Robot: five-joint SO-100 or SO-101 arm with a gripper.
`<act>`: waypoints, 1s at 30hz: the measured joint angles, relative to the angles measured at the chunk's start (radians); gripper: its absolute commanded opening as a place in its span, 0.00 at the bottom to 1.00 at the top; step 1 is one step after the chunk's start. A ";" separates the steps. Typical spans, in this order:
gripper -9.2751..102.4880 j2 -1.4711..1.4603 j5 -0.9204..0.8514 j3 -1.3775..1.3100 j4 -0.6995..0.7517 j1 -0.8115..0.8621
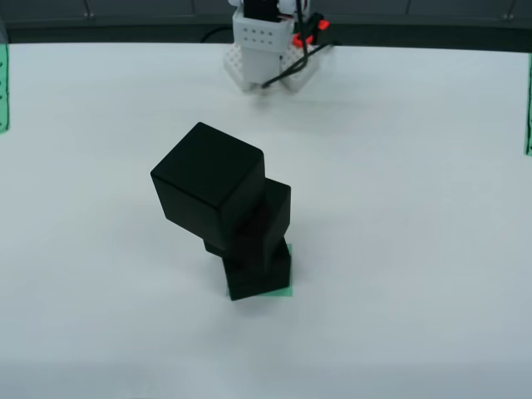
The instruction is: Stack 3 Blocks on the chosen place.
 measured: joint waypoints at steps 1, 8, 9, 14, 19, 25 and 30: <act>0.08 0.038 0.023 0.031 -0.018 -0.005; 0.08 0.276 0.318 0.239 -0.164 -0.067; 0.08 0.311 0.380 0.275 -0.186 -0.077; 0.08 0.491 0.733 0.486 -0.293 -0.109; 0.08 0.606 0.983 0.730 -0.359 -0.175; 0.08 0.718 1.190 0.968 -0.402 -0.199; 0.08 0.787 1.287 1.137 -0.405 -0.233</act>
